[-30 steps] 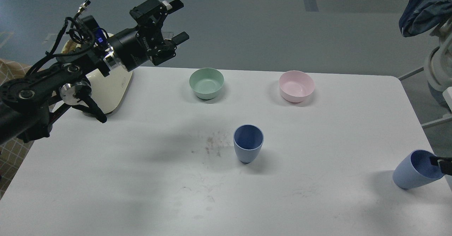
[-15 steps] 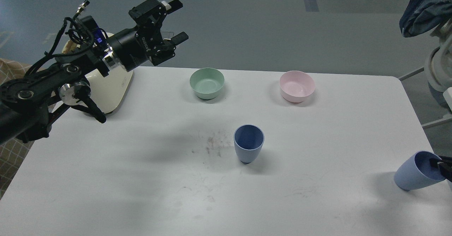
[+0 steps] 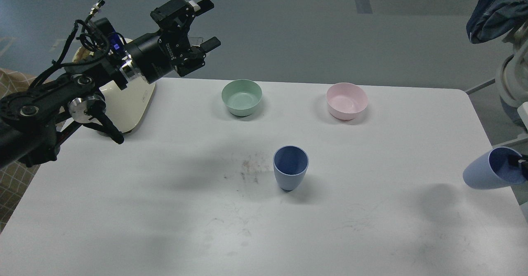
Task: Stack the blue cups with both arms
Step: 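Lift the second blue cup with the right gripper toward the centered cup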
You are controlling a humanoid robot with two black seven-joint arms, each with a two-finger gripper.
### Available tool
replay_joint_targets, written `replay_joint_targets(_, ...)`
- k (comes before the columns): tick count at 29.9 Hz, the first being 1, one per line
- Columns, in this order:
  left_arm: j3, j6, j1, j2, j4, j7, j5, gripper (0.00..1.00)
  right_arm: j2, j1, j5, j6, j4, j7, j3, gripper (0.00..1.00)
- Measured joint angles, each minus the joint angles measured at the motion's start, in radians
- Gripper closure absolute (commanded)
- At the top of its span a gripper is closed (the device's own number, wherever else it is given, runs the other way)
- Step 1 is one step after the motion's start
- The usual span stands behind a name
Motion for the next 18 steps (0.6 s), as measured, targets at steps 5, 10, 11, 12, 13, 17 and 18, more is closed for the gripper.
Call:
replay_joint_targets(5, 0.0, 0.001, 0.0, 0.002, 0.0, 0.0, 0.0, 0.02, 0.024, 0.151, -0.058, 0.054, 0.003, 0.0, 0.004, 1.0)
replay_joint_targets(10, 0.0, 0.001, -0.001, 0.006, 0.0, 0.0, 0.0, 0.02, 0.139, 0.278, -0.069, 0.126, -0.027, 0.0, -0.003, 1.0)
replay_joint_targets(11, 0.0, 0.001, -0.002, 0.006, 0.0, 0.0, 0.0, 0.02, 0.162, 0.297, -0.071, 0.133, -0.036, 0.0, -0.004, 1.0)
replay_joint_targets(12, 0.0, 0.001, -0.002, 0.006, 0.0, 0.0, 0.0, 0.02, 0.193, 0.316, -0.072, 0.14, -0.049, 0.0, -0.006, 1.0)
replay_joint_targets(13, 0.0, 0.001, -0.002, 0.006, 0.0, 0.0, 0.0, 0.02, 0.218, 0.337, -0.073, 0.147, -0.063, 0.0, -0.007, 1.0)
replay_joint_targets(17, 0.0, 0.002, -0.002, 0.006, 0.0, 0.0, 0.0, 0.02, 0.341, 0.422, -0.059, 0.185, -0.104, 0.0, -0.023, 1.0)
replay_joint_targets(18, 0.0, 0.002, -0.002, 0.006, 0.0, 0.0, 0.0, 0.02, 0.362, 0.438, -0.055, 0.19, -0.107, 0.0, -0.031, 1.0)
